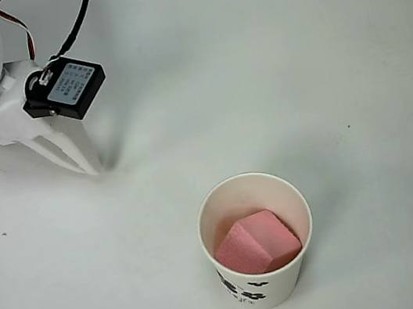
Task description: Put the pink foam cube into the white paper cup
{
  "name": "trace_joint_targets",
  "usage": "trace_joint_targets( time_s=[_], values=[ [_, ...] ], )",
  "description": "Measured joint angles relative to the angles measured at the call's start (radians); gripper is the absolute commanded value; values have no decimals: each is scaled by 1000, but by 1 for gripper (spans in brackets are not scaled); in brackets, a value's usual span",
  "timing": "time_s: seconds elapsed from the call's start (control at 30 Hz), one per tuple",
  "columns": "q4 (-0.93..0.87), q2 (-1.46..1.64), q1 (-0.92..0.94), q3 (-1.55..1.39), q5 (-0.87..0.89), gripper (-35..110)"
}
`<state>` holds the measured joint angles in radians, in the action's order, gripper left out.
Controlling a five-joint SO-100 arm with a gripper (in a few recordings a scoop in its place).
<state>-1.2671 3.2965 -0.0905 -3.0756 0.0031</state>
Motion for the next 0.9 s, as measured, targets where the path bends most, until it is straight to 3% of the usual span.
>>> trace_joint_targets(
  time_s=[0.3, 0.9],
  values=[
    [-14, 3, -95, 0, -115, 0],
    [-14, 3, -98, 0, -118, 0]
  ],
)
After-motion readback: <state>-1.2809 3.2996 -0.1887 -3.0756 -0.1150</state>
